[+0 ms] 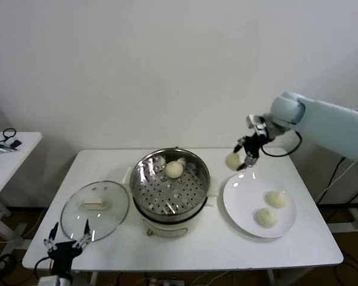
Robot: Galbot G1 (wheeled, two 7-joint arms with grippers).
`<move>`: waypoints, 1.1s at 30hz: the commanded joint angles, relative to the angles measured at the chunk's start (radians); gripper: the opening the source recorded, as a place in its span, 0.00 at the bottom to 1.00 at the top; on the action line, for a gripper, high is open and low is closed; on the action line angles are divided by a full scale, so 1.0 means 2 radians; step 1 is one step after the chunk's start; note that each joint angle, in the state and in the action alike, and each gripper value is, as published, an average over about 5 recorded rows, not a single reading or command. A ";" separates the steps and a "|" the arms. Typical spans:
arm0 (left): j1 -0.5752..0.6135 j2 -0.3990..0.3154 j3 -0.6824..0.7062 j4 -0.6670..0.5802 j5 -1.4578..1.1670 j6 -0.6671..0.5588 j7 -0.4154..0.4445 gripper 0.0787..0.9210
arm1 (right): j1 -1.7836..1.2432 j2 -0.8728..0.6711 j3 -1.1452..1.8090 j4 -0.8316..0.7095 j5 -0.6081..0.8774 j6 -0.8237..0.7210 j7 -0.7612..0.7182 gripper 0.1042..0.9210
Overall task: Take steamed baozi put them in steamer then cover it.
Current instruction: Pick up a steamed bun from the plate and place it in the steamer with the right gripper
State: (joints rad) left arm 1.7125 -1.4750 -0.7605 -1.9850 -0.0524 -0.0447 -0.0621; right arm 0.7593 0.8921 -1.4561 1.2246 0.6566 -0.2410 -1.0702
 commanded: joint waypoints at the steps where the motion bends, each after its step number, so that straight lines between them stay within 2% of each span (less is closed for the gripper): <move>1: 0.001 0.001 0.007 -0.008 0.005 0.004 0.000 0.88 | 0.070 0.087 -0.028 0.006 0.078 -0.024 0.030 0.72; 17: 0.013 0.006 0.005 -0.013 0.003 -0.002 0.001 0.88 | -0.036 0.228 0.002 -0.014 0.065 -0.055 0.093 0.72; 33: 0.002 0.015 0.001 -0.017 -0.020 0.011 0.003 0.88 | -0.097 0.249 -0.010 -0.027 0.040 -0.057 0.105 0.73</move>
State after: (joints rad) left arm 1.7227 -1.4477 -0.7580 -2.0168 -0.0785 -0.0314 -0.0564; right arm 0.6288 1.3446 -1.4731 1.1776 0.7479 -0.3485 -0.8798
